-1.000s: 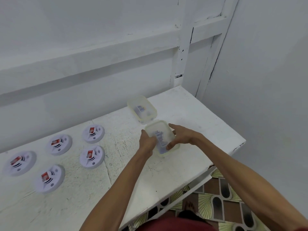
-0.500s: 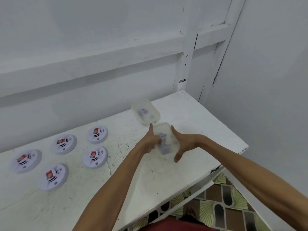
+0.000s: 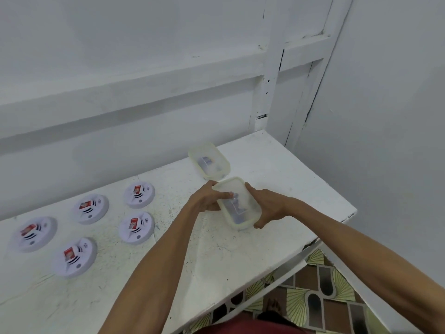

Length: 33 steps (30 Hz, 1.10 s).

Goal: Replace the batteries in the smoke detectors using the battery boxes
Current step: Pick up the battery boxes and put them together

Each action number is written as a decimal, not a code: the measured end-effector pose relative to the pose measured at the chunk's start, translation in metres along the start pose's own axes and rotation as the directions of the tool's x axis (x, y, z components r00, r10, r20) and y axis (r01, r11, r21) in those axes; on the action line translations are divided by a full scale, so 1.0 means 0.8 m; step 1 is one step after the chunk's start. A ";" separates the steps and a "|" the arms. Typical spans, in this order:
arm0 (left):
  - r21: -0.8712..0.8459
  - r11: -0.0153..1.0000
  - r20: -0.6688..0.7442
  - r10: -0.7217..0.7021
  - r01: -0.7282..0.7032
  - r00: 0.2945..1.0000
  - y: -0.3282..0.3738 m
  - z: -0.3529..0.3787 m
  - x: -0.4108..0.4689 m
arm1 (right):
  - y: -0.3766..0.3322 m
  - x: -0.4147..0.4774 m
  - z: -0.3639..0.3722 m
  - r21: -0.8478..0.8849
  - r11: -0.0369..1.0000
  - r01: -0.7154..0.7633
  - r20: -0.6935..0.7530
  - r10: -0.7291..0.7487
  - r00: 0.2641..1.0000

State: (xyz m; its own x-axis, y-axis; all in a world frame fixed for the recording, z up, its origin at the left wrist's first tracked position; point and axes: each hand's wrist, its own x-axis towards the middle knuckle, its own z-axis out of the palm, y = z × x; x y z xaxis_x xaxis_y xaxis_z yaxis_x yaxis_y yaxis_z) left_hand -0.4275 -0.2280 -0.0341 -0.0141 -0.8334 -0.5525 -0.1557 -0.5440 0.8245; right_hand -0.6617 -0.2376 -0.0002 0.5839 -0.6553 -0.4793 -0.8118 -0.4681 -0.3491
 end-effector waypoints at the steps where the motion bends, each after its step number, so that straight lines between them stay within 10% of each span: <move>1: -0.001 1.000 0.001 0.006 -0.006 1.000 -0.001 0.000 0.002 | 0.000 0.000 0.001 -0.004 1.000 0.006 -0.003 -0.006 1.000; 23: -0.320 0.904 -0.254 0.208 -0.285 0.944 -0.205 -0.019 -0.126 | 0.015 -0.035 0.043 0.027 1.000 -0.002 -0.147 0.006 0.989; 29: -0.186 0.941 -0.256 0.232 -0.284 0.938 -0.123 -0.004 -0.098 | 0.019 -0.021 0.021 0.215 0.974 0.068 -0.176 -0.029 0.984; 33: -0.071 0.942 -0.189 0.309 -0.327 0.932 -0.051 0.002 -0.047 | 0.027 -0.010 0.016 0.026 0.990 0.141 -0.208 -0.132 0.969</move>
State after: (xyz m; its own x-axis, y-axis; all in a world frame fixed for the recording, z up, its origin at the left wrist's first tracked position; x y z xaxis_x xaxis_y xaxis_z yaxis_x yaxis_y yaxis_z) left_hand -0.4222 -0.1742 -0.0473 0.1257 -0.9632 -0.2374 -0.0715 -0.2475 0.9663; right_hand -0.6837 -0.2347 -0.0142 0.6725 -0.6964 -0.2508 -0.7210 -0.5399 -0.4343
